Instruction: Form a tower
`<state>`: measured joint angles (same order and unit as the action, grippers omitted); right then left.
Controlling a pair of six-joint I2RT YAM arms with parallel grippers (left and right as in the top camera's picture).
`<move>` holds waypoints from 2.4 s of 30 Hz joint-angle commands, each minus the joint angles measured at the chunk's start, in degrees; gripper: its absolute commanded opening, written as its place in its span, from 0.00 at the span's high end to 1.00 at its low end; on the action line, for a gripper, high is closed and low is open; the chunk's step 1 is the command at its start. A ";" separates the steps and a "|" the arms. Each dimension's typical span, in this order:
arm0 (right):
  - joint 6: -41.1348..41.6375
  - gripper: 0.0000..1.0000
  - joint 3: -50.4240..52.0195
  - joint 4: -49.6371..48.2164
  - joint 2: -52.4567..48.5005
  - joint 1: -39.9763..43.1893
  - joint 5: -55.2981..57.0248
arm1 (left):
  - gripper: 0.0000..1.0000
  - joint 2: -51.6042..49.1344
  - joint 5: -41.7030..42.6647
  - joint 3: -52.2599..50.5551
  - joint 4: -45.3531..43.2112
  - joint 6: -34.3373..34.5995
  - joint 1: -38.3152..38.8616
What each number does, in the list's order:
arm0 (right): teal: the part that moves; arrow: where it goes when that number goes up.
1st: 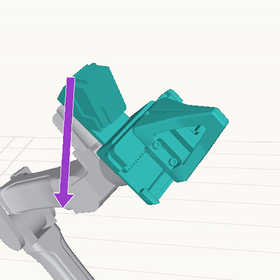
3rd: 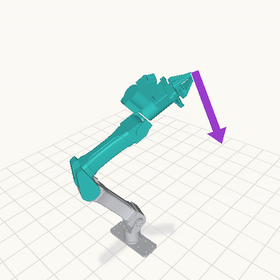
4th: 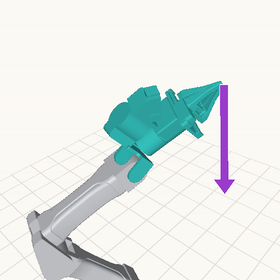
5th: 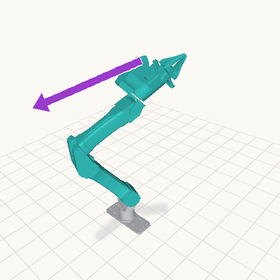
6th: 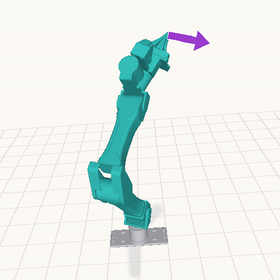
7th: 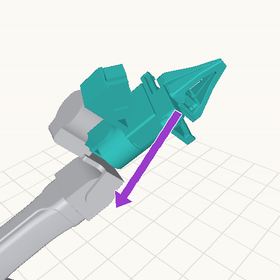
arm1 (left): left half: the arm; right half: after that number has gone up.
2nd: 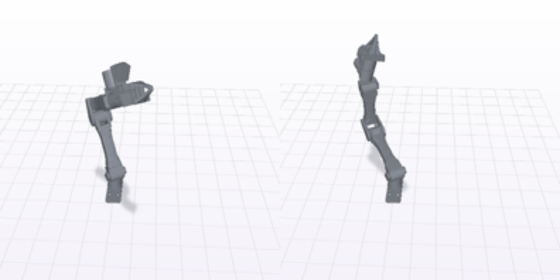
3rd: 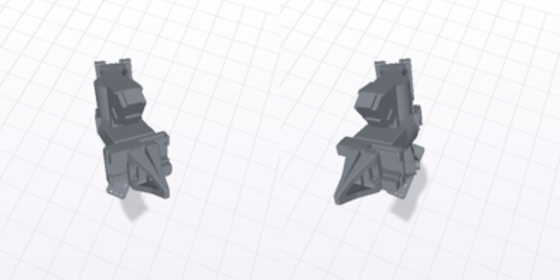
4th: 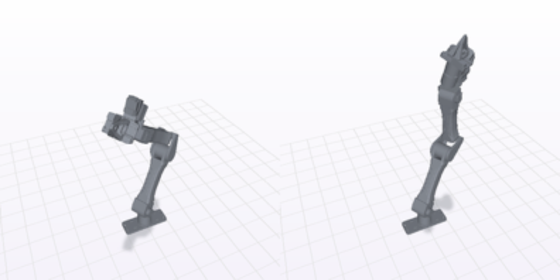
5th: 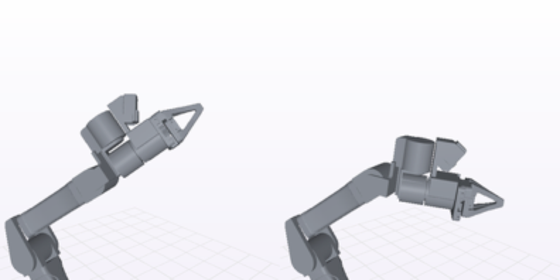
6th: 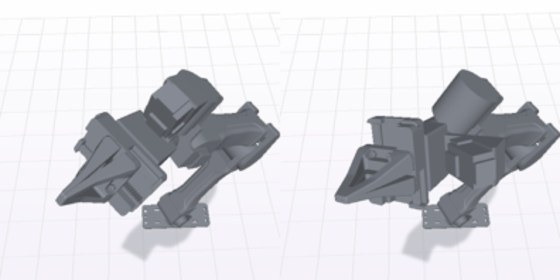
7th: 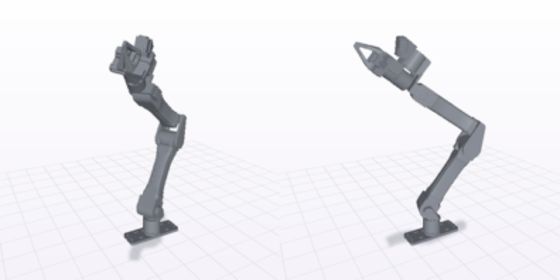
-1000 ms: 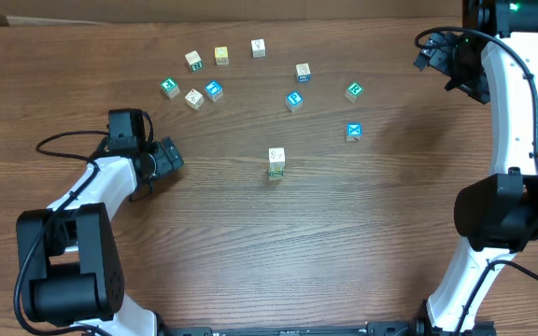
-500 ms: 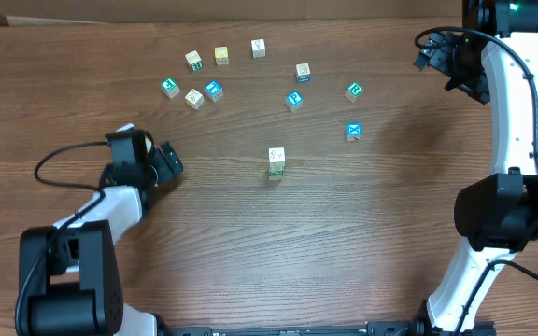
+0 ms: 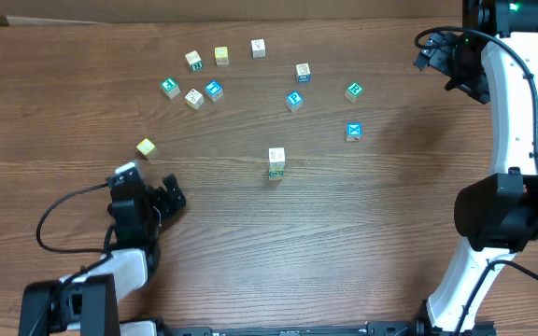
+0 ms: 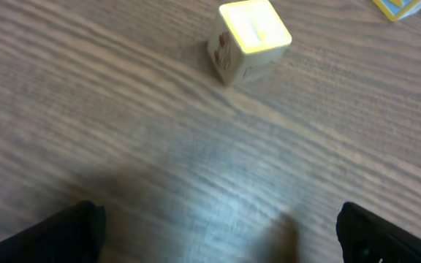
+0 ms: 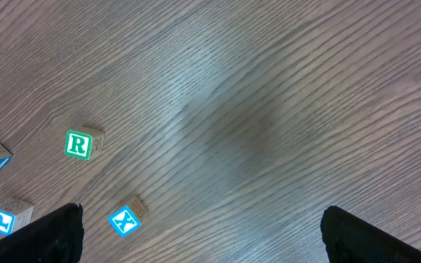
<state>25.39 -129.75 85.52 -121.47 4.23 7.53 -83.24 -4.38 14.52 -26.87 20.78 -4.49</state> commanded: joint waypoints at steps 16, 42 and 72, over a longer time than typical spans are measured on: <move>-0.35 0.00 -0.72 -0.15 0.59 0.02 0.37 | 0.01 7.52 -5.27 -10.47 5.07 3.82 -0.04; -0.33 0.00 -0.72 -0.15 0.59 0.02 0.37 | 0.00 25.22 -7.13 -14.29 15.98 1.46 -0.07; -0.33 0.00 -0.72 -0.15 0.59 0.02 0.37 | 0.00 69.90 -3.06 -14.19 31.15 -13.99 2.36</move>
<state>25.39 -129.75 85.52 -121.47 4.23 7.55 -17.65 -8.56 0.58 3.97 11.33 -3.79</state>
